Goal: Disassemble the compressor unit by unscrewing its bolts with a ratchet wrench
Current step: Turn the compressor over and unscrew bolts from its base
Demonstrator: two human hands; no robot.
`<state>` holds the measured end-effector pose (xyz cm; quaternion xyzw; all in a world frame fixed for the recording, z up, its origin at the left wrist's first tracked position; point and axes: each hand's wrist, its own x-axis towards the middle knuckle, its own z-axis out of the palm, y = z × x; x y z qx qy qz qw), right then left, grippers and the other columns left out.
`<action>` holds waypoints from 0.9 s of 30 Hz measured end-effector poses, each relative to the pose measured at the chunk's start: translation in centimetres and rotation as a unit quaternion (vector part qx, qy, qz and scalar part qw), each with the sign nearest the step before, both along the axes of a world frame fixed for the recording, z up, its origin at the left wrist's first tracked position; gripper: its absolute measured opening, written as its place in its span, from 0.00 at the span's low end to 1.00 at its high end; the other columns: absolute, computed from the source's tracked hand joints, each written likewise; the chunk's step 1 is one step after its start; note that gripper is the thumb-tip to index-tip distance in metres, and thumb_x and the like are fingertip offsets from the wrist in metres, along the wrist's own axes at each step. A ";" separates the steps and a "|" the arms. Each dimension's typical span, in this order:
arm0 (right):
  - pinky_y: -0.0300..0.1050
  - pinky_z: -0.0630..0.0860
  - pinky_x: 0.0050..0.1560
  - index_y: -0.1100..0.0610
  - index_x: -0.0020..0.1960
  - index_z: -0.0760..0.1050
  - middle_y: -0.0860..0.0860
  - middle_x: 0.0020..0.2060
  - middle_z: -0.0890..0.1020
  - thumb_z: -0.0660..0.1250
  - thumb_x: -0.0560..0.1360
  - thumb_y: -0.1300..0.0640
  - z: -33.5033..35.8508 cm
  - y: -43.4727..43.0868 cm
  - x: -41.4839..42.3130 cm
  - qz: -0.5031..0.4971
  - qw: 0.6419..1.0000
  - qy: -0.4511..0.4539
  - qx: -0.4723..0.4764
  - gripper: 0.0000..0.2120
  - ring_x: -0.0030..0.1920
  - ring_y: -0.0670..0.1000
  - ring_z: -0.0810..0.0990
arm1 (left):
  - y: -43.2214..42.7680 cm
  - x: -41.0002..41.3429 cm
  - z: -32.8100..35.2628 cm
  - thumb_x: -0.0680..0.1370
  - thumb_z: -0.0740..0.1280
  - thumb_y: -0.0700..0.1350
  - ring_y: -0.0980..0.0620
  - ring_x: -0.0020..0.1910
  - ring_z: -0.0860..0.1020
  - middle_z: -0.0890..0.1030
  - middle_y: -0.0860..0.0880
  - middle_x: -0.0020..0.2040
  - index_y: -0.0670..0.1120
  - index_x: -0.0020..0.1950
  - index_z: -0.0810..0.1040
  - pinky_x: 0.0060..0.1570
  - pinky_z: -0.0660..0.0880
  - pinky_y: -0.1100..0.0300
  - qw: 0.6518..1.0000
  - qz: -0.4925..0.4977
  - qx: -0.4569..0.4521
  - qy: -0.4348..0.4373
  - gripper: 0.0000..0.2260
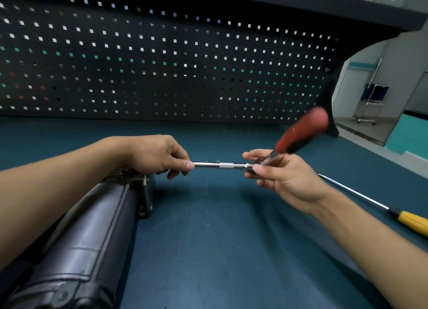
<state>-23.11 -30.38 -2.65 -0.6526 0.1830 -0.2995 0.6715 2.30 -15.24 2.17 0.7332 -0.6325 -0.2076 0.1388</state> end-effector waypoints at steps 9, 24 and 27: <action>0.37 0.70 0.23 0.58 0.54 0.79 0.55 0.49 0.87 0.68 0.77 0.49 0.0 0.4 0.9 -0.059 0.996 0.050 0.038 0.13 0.23 0.48 0.73 | 0.0 0.3 -0.1 0.78 0.65 0.60 0.56 0.28 0.69 0.80 0.55 0.33 0.56 0.41 0.82 0.31 0.67 0.67 1.000 -0.009 -0.004 -0.002 0.12; 0.36 0.66 0.20 0.61 0.52 0.80 0.58 0.43 0.81 0.67 0.79 0.48 0.0 0.3 0.9 -0.050 0.990 0.069 0.109 0.15 0.20 0.47 0.68 | 0.1 0.4 -0.1 0.77 0.66 0.61 0.57 0.31 0.72 0.80 0.55 0.33 0.56 0.41 0.82 0.33 0.69 0.69 1.000 -0.013 -0.004 0.008 0.12; 0.35 0.65 0.20 0.59 0.51 0.76 0.60 0.46 0.86 0.66 0.79 0.46 0.1 0.3 0.9 -0.043 0.989 0.069 0.125 0.15 0.19 0.46 0.66 | 0.1 0.4 -0.1 0.76 0.66 0.62 0.57 0.31 0.72 0.80 0.55 0.33 0.57 0.41 0.82 0.34 0.69 0.69 1.000 -0.011 -0.008 0.009 0.12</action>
